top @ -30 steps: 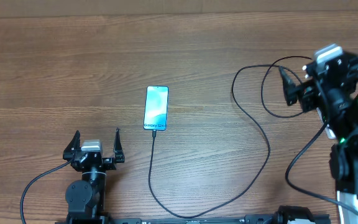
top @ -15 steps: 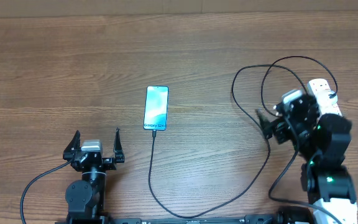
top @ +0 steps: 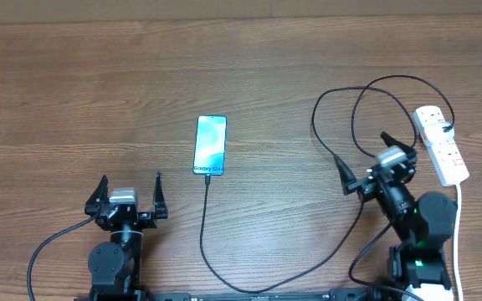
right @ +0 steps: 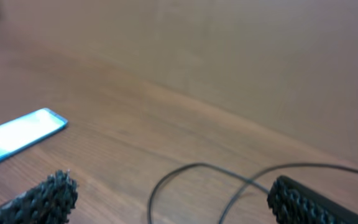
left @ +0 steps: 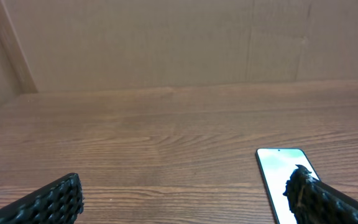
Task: Plug charger to phone and switch on socket
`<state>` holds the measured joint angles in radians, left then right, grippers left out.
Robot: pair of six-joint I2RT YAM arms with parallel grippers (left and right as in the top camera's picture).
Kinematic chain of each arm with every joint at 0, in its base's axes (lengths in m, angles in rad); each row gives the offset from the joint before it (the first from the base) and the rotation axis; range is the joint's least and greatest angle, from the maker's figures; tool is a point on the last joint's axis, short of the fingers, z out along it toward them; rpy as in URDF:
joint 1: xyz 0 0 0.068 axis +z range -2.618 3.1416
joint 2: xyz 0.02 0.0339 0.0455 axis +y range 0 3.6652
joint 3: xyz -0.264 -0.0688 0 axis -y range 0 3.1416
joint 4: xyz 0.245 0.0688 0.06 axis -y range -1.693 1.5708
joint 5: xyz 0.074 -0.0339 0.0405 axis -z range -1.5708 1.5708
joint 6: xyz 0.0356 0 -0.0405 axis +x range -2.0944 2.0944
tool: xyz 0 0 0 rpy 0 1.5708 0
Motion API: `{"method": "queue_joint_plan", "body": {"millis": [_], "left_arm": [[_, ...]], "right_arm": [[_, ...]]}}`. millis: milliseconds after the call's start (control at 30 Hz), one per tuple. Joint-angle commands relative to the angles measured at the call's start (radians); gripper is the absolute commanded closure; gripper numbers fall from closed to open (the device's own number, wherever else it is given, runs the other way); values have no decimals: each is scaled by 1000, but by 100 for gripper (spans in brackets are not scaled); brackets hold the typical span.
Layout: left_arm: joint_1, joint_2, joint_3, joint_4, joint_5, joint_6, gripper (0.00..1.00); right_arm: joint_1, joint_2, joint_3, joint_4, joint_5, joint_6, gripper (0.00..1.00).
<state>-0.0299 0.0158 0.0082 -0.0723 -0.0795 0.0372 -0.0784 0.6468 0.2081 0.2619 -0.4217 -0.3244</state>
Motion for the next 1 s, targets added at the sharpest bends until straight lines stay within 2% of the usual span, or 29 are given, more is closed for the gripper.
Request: {"method": "queue_joint_plan", "body": {"millis": [0,167,367,533,733,967], "left_arm": [[9,-11,-3,1,2,23,0],[9,-11,-3,1,2,23,0],[9,-11,-3,1,2,23,0],[9,-11,-3,1,2,23,0],[9,-11,-3,1,2,23,0],[9,-11,-3,1,2,23,0]], "right_arm": [[1,-32,-73,125,142,266,0],[1,-55,-122,141,272,441,0],[1,-80,-197,143,270,452,0],[1,-87,-201,81,263,452,0],[1,-134,-201,-93,265,447,0],[1,-277,-201,-319,271,402,0]]}}
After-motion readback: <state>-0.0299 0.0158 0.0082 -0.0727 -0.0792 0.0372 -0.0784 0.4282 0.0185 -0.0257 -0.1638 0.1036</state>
